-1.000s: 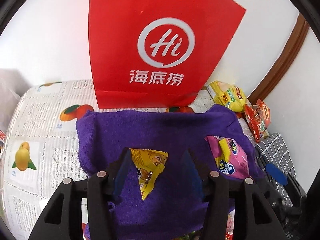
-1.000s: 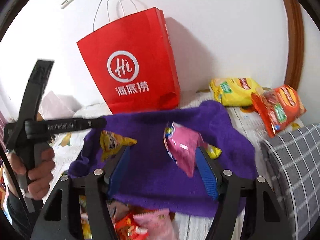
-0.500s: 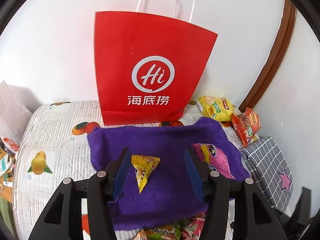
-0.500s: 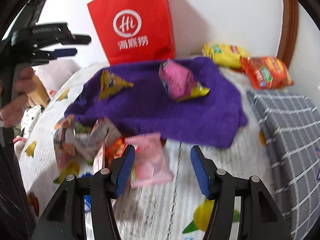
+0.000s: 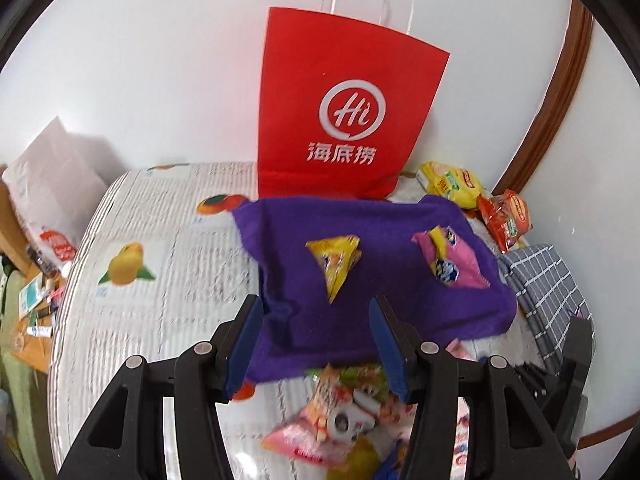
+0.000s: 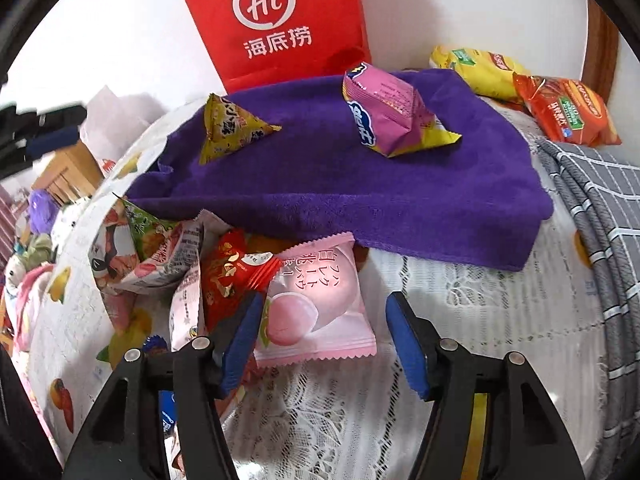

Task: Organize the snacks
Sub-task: 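Grasp the pink peach candy packet with the right tool while the left tool grasps the panda-print packet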

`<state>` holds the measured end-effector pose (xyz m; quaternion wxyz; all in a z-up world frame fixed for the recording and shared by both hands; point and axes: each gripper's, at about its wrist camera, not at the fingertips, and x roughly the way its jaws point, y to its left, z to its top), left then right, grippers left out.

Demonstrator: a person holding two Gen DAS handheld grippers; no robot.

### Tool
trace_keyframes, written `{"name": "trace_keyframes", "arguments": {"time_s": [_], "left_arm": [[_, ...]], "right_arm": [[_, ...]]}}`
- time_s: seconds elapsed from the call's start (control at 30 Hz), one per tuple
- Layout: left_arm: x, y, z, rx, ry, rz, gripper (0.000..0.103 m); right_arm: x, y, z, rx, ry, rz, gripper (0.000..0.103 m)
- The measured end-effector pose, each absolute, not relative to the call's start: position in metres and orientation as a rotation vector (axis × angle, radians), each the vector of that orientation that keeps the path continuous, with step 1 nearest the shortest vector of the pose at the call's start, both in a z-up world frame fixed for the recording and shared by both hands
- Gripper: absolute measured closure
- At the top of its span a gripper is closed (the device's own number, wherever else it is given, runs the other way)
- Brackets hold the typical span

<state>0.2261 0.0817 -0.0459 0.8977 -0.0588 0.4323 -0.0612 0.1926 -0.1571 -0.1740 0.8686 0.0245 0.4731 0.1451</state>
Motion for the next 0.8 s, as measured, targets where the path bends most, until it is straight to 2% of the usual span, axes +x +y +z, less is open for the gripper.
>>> {"name": "trace_keyframes", "arguments": {"time_s": [0.4, 0.6, 0.8], "left_arm": [[0.185, 0.090, -0.073, -0.135, 0.946, -0.123, 0.050], [0.169, 0.088, -0.087, -0.186, 0.969, -0.174, 0.050], [0.153, 0.078, -0.094, -0.149, 0.966, -0.188, 0.040]], "right_arm": [[0.141, -0.185, -0.151, -0.009, 0.936, 0.193, 0.054], [0.129, -0.193, -0.173, -0.009, 0.994, 0.160, 0.052], [0.124, -0.181, -0.178, -0.067, 0.929, 0.095, 0.051]]}}
